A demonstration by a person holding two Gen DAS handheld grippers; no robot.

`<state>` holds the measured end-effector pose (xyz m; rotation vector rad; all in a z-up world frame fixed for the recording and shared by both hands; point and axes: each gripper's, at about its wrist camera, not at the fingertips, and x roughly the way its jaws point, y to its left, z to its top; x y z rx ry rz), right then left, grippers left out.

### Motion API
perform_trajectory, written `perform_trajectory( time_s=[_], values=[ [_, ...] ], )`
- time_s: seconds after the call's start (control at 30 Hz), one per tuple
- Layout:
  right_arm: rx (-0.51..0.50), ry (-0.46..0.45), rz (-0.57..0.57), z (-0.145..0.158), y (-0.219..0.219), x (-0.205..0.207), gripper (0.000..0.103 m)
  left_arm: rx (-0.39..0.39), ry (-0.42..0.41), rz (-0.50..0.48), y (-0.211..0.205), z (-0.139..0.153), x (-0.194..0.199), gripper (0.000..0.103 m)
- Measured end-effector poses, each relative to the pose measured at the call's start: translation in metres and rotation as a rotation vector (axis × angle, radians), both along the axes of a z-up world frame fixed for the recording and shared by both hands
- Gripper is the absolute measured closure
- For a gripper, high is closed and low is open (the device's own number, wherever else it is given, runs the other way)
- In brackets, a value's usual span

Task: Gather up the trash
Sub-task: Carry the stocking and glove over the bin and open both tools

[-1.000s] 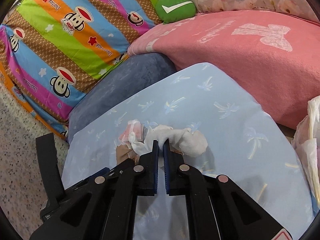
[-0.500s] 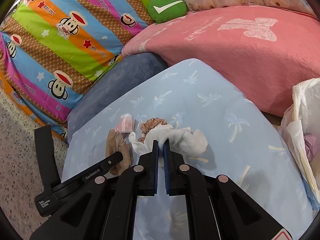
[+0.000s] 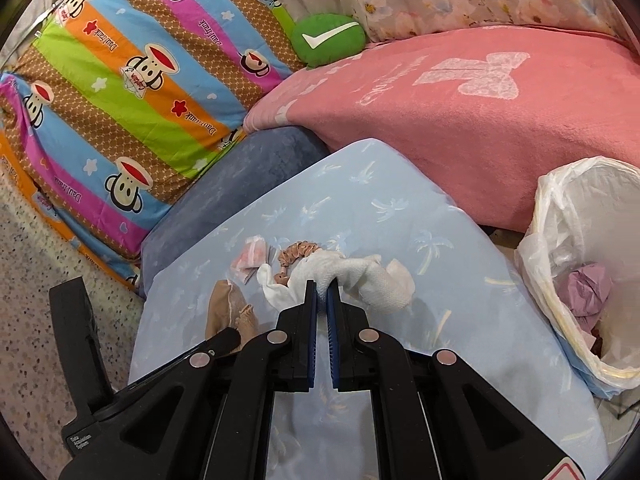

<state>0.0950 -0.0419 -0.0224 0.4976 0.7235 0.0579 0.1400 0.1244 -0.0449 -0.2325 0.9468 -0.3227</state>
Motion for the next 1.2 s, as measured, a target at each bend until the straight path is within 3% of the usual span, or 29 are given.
perform_trajectory(
  time_s=[0.7,1.2],
  values=[
    [-0.036,-0.104,-0.213,0.048,-0.111,-0.097,0.097,0.039,-0.122,-0.272,-0.138,0.049,-0.044,0.089],
    [-0.035,-0.123,-0.374,0.052,-0.184,-0.137,0.097,0.057,-0.143,-0.464,-0.229,0.059,-0.062,0.089]
  ],
)
